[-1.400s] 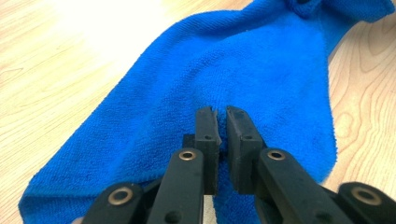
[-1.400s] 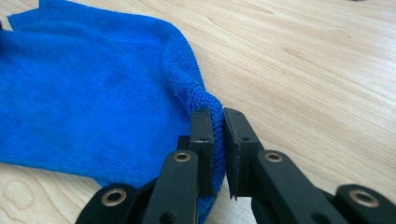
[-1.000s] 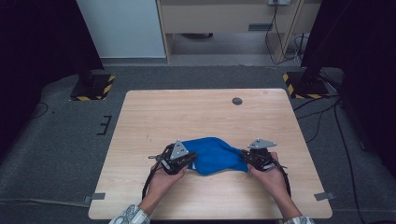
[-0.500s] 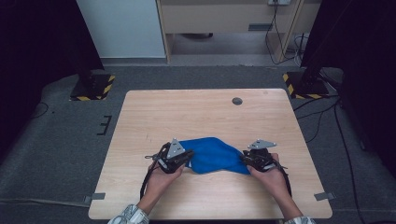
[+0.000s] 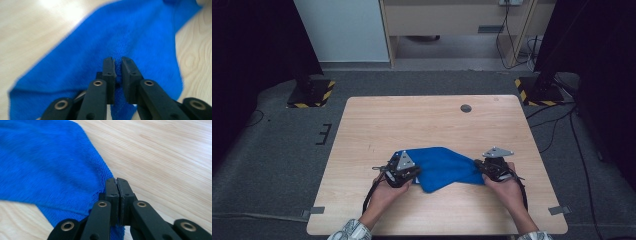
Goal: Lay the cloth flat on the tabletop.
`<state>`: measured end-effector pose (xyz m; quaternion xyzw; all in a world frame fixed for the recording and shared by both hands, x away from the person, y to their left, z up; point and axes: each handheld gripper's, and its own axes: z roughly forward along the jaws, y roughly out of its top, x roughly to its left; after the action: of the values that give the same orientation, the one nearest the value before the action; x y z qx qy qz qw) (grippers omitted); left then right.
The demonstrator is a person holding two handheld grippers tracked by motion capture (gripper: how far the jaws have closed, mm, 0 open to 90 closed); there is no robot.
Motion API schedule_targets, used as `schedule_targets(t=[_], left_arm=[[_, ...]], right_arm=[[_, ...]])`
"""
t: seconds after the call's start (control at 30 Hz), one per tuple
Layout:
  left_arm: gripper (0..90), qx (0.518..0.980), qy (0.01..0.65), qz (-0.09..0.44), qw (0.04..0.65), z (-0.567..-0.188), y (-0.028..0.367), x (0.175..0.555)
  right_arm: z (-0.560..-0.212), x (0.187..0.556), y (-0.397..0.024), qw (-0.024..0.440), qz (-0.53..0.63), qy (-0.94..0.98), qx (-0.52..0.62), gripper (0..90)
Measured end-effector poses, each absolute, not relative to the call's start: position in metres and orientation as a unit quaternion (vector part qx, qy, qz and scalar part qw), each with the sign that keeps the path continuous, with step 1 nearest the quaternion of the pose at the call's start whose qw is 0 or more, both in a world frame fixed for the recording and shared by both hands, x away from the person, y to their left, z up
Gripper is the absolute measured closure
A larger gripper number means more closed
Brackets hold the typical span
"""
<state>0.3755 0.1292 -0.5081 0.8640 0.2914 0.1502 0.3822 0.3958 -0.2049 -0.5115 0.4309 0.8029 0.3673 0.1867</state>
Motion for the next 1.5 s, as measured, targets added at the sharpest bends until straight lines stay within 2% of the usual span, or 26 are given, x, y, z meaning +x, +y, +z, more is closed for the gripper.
schedule_targets(t=[0.07,0.17,0.3,0.43,0.57,0.87,0.97,1.07,1.17,1.37,1.5], left_arm=[[75.9,0.870,0.287,0.141,0.376,-0.512,0.125,0.375],[68.3,0.865,0.288,0.148,0.383,-0.511,0.124,0.375],[61.0,0.847,0.300,0.164,0.407,-0.504,0.132,0.376],[54.4,0.834,0.322,0.177,0.411,-0.502,0.143,0.380],[48.6,0.821,0.345,0.206,0.406,-0.500,0.160,0.388],[40.3,0.793,0.412,0.248,0.372,-0.508,0.202,0.405],[36.4,0.789,0.434,0.247,0.358,-0.512,0.211,0.410],[36.7,0.790,0.447,0.228,0.352,-0.518,0.215,0.414],[38.2,0.798,0.441,0.218,0.348,-0.520,0.213,0.414],[37.8,0.817,0.428,0.208,0.325,-0.529,0.201,0.415],[38.4,0.814,0.430,0.195,0.338,-0.530,0.197,0.416]], right_arm=[[-0.512,0.397,-0.209,0.192,0.362,0.799,0.440,86.4],[-0.515,0.398,-0.212,0.202,0.359,0.786,0.460,71.6],[-0.508,0.396,-0.208,0.211,0.385,0.776,0.454,57.1],[-0.503,0.388,-0.191,0.204,0.405,0.785,0.423,47.3],[-0.504,0.384,-0.176,0.197,0.413,0.793,0.402,41.6],[-0.517,0.377,-0.153,0.159,0.402,0.832,0.347,48.5],[-0.524,0.376,-0.149,0.146,0.389,0.843,0.342,47.9],[-0.530,0.376,-0.146,0.140,0.375,0.853,0.335,49.9],[-0.530,0.376,-0.145,0.143,0.372,0.856,0.329,56.8],[-0.530,0.377,-0.148,0.152,0.370,0.855,0.331,81.5],[-0.525,0.380,-0.155,0.149,0.385,0.845,0.340,83.2]])
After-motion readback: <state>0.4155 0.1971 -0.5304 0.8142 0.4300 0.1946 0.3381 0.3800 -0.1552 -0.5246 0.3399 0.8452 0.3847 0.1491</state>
